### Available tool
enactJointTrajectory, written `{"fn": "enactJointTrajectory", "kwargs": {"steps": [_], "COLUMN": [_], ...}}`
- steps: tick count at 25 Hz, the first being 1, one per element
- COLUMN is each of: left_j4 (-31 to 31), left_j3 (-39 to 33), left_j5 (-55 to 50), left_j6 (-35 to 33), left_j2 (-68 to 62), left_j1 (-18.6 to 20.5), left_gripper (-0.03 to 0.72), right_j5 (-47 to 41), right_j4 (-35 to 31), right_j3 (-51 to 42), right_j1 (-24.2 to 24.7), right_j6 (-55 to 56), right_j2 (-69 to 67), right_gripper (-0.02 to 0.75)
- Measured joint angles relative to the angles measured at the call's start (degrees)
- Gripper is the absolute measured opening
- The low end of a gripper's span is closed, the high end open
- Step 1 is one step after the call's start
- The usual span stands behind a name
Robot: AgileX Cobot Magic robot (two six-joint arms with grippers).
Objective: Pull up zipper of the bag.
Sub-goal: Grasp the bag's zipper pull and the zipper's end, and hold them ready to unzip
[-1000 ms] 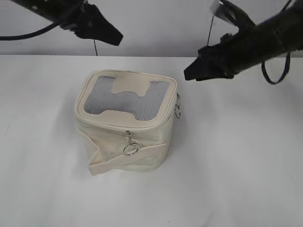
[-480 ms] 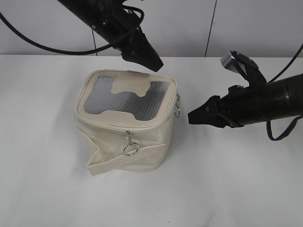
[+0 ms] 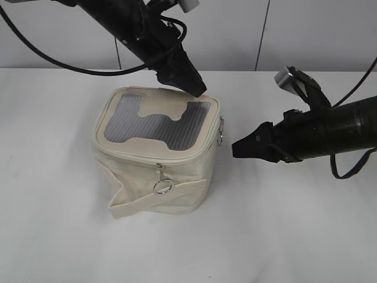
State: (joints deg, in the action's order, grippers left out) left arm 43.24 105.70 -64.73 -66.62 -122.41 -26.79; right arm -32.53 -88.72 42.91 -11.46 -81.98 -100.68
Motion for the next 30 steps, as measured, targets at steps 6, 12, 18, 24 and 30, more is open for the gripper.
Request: {"fn": "enactJointTrajectory", "kwargs": {"steps": [6,12,18,24,30], "left_j4": [0.4,-1.7,-2.5,-2.3,-2.3], "left_j3": [0.0,0.3,0.3,0.3,0.3], "left_j5": [-0.5,-0.9,1.6,7.4,7.3], "left_j6": [0.4,3.3,8.5,14.3,14.6], "left_j2": [-2.5,-2.6,-2.6,-2.7,-2.7], "left_j1": [0.0,-0.1,-0.3,-0.3,-0.3], "left_gripper": [0.321,0.162,0.036,0.036,0.034], "right_j5": [-1.6,-1.6,-1.6,0.2,2.1], "right_j4": [0.0,0.0,0.0,-0.1,-8.1], "right_j3": [0.0,0.0,0.0,0.0,0.1], "right_j1": [0.0,0.0,0.0,0.0,0.0], "right_j6": [-0.4,-0.6,-0.6,-1.8,-12.1], "right_j2": [0.0,0.0,0.0,0.0,0.0], "right_gripper": [0.314,0.314,0.313,0.313,0.313]}}
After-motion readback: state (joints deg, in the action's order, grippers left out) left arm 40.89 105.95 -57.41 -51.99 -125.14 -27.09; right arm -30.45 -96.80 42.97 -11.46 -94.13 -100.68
